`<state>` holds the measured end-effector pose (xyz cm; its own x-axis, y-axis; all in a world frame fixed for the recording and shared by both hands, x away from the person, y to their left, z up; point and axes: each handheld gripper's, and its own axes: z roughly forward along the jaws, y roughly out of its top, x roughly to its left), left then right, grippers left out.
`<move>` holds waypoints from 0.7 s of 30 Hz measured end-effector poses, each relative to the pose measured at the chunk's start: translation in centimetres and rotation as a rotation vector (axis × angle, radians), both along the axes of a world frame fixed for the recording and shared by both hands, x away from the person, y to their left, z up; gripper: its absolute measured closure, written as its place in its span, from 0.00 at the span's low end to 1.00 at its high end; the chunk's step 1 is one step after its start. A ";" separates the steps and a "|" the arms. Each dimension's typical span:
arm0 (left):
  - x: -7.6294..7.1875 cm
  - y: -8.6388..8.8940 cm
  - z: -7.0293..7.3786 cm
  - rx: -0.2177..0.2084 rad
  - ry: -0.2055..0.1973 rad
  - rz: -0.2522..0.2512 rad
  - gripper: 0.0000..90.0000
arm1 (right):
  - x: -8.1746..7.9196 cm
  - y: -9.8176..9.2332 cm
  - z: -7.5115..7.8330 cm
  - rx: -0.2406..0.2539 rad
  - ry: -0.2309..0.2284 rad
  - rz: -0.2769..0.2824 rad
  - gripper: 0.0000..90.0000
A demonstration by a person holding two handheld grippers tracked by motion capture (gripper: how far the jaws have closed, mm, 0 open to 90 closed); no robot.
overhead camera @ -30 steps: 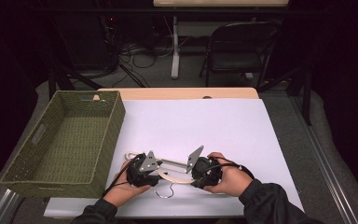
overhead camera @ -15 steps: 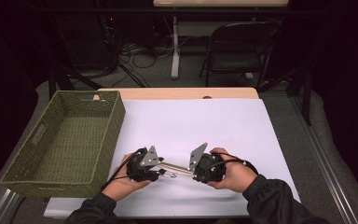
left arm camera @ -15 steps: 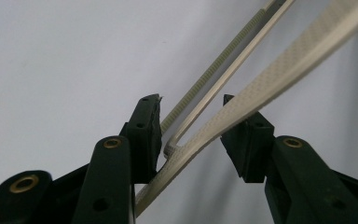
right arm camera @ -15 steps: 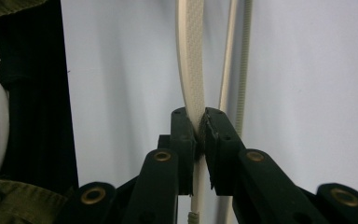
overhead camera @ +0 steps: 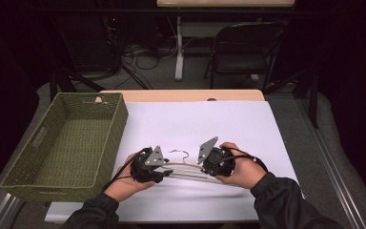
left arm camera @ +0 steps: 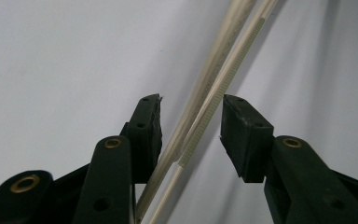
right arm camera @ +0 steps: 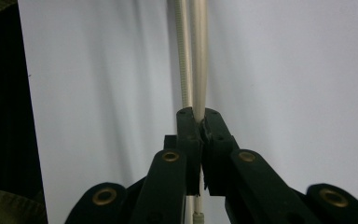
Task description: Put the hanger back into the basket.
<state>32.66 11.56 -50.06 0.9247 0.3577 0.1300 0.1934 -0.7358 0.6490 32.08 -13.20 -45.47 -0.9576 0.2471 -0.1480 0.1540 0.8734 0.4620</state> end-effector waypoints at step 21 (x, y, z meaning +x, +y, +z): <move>0.7 0.5 -0.1 0.074 0.045 0.004 0.74 | 0.4 -0.1 -0.1 -0.016 0.012 0.019 0.97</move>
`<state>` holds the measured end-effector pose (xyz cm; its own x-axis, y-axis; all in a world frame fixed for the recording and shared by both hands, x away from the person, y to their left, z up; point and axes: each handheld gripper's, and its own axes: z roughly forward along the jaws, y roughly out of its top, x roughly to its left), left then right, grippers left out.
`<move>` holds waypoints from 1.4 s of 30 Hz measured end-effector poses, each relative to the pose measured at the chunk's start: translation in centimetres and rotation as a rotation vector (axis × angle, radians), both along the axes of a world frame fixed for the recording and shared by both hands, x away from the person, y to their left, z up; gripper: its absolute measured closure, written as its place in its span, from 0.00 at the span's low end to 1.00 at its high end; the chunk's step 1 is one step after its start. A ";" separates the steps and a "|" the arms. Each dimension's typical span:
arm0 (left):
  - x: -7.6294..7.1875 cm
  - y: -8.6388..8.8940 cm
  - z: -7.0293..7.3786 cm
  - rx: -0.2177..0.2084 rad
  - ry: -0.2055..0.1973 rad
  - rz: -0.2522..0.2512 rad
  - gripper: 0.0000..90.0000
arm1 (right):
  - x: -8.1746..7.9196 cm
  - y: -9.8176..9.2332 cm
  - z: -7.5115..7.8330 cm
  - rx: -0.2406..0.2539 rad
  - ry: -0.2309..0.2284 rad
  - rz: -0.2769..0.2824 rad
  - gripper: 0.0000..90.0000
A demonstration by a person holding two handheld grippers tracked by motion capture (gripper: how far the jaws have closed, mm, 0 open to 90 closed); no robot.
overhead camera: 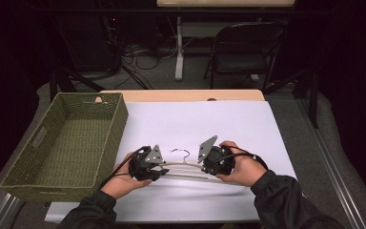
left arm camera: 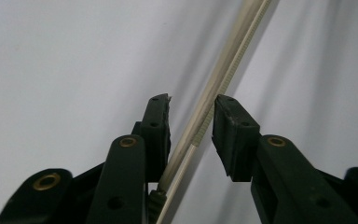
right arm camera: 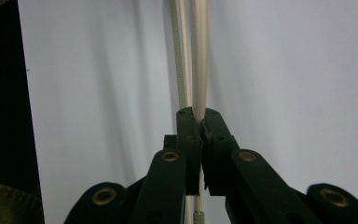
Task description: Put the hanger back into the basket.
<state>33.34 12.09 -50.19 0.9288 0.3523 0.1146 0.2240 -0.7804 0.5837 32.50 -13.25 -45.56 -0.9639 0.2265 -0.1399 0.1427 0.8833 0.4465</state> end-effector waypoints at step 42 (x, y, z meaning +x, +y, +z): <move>-0.7 1.8 3.5 -0.126 0.042 0.071 0.97 | -0.7 -7.9 3.6 0.205 -0.104 -0.261 0.61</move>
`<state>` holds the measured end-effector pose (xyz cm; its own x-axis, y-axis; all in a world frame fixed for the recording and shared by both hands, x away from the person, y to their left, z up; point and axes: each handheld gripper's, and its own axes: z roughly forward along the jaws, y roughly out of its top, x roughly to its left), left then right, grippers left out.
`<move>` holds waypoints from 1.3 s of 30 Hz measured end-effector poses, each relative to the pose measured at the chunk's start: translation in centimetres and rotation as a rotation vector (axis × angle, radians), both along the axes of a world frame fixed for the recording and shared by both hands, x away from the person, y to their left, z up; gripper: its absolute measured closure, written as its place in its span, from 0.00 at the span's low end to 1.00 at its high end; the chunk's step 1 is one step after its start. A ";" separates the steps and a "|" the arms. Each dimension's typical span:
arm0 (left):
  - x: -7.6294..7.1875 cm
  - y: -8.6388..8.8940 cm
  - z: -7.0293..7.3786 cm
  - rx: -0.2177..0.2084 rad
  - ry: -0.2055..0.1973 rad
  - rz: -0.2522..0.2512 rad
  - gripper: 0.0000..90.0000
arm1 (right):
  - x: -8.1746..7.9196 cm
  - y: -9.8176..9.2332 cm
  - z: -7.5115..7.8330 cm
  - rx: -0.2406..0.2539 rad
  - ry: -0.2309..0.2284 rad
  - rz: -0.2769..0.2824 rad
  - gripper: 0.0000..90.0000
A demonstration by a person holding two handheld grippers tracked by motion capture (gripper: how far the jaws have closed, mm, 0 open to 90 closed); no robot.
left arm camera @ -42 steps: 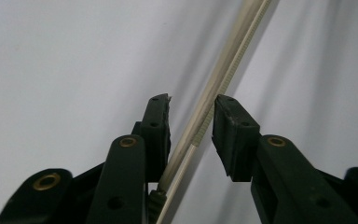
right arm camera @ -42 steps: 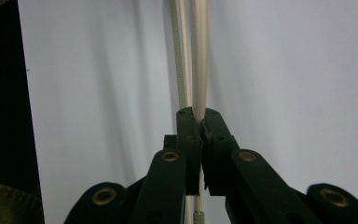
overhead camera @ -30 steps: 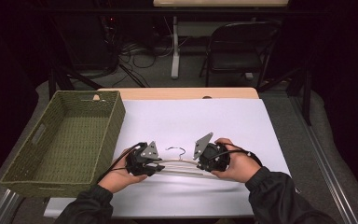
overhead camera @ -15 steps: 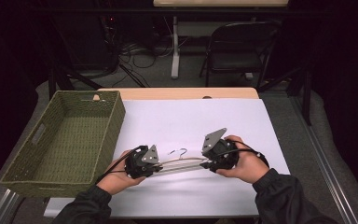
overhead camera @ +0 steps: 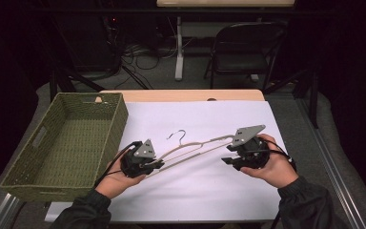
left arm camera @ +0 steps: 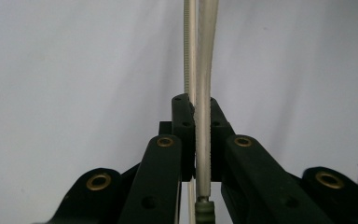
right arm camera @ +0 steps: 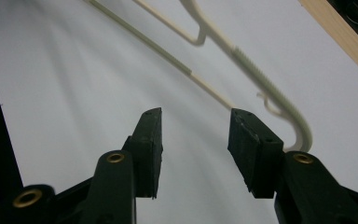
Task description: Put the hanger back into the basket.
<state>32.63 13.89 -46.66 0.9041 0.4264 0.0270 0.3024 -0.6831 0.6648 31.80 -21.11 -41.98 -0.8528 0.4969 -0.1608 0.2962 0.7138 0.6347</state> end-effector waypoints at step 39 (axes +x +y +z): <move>1.2 19.2 10.0 -0.034 -0.074 0.362 0.97 | 1.2 -3.0 -1.5 0.004 0.038 -0.110 0.54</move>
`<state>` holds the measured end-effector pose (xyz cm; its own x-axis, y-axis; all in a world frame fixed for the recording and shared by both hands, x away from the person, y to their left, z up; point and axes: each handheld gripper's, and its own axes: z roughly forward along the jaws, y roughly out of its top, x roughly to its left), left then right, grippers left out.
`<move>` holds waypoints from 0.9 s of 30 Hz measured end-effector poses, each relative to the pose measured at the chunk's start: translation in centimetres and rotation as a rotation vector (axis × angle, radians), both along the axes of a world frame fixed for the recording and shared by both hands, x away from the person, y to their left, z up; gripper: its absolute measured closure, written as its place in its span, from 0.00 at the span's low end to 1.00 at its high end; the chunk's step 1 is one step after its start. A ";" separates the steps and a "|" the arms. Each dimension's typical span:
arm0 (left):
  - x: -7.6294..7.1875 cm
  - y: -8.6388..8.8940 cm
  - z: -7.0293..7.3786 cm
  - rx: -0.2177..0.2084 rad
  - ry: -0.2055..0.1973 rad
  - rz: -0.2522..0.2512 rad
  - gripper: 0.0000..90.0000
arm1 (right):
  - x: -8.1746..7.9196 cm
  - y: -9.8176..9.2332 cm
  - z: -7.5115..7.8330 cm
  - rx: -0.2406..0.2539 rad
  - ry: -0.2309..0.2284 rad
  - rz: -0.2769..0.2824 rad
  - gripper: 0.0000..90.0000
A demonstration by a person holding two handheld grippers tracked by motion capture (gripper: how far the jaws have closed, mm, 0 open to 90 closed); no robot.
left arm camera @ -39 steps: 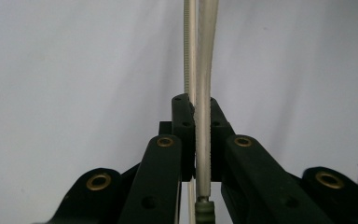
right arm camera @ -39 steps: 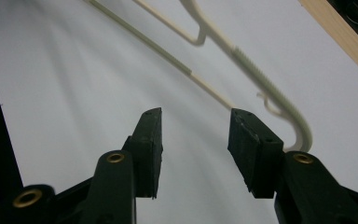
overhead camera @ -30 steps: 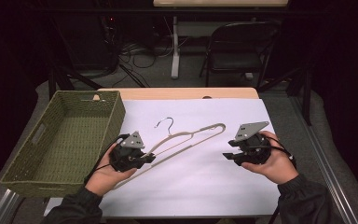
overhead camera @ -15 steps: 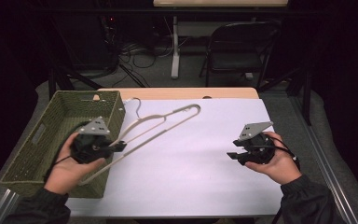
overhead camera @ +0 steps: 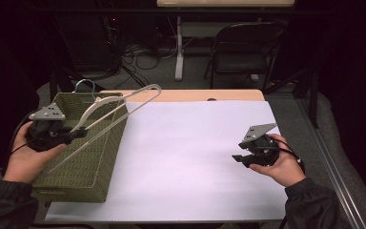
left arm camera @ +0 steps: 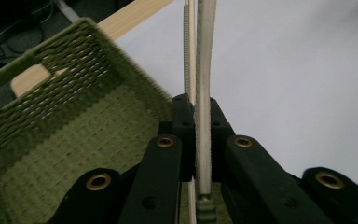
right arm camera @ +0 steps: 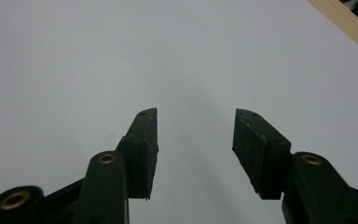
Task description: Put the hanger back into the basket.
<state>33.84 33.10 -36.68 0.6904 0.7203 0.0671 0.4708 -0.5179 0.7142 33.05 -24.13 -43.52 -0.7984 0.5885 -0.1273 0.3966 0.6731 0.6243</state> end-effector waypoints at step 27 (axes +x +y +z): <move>0.5 10.1 -3.2 0.015 0.042 0.147 0.97 | 0.0 0.0 -1.1 0.002 0.009 -0.013 0.50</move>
